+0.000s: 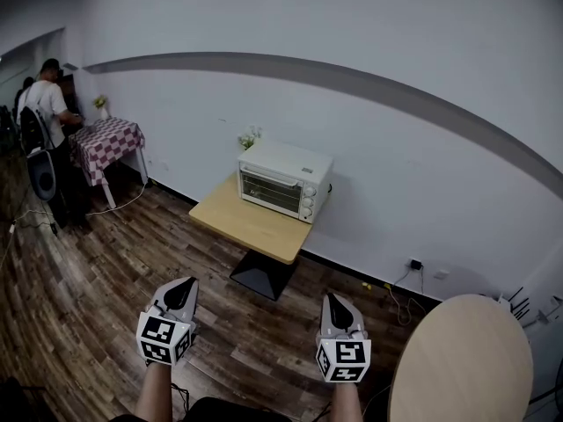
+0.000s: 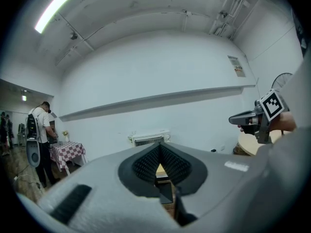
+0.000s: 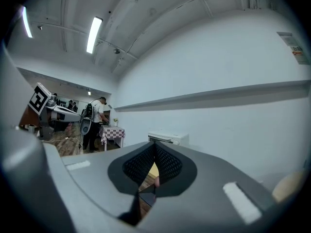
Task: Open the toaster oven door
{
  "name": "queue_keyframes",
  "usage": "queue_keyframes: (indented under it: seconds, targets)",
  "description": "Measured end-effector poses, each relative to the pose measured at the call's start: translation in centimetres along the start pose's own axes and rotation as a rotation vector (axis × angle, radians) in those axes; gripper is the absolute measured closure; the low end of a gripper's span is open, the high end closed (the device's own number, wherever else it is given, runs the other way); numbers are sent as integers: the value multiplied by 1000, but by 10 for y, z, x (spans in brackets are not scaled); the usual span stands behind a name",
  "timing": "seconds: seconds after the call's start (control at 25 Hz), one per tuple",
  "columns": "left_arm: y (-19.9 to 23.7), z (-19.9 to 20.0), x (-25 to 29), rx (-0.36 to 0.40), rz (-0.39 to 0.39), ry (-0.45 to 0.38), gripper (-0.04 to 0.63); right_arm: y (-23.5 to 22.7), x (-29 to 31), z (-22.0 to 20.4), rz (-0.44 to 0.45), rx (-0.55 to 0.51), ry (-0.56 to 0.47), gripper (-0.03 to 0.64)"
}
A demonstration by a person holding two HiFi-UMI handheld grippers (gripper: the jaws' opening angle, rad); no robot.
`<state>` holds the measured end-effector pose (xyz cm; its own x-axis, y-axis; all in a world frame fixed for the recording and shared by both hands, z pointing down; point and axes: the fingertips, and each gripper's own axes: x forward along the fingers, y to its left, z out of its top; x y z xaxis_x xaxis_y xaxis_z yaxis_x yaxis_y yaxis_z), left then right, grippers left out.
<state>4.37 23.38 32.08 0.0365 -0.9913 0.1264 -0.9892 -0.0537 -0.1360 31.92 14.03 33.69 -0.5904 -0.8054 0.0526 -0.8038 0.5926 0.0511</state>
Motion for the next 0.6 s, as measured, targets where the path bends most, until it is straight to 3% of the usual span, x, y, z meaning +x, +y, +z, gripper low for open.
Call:
queue_keyframes:
  seconds: [0.6]
  targets:
    - [14, -9, 71, -18, -19, 0, 595, -20, 64, -10, 5, -2, 16, 607]
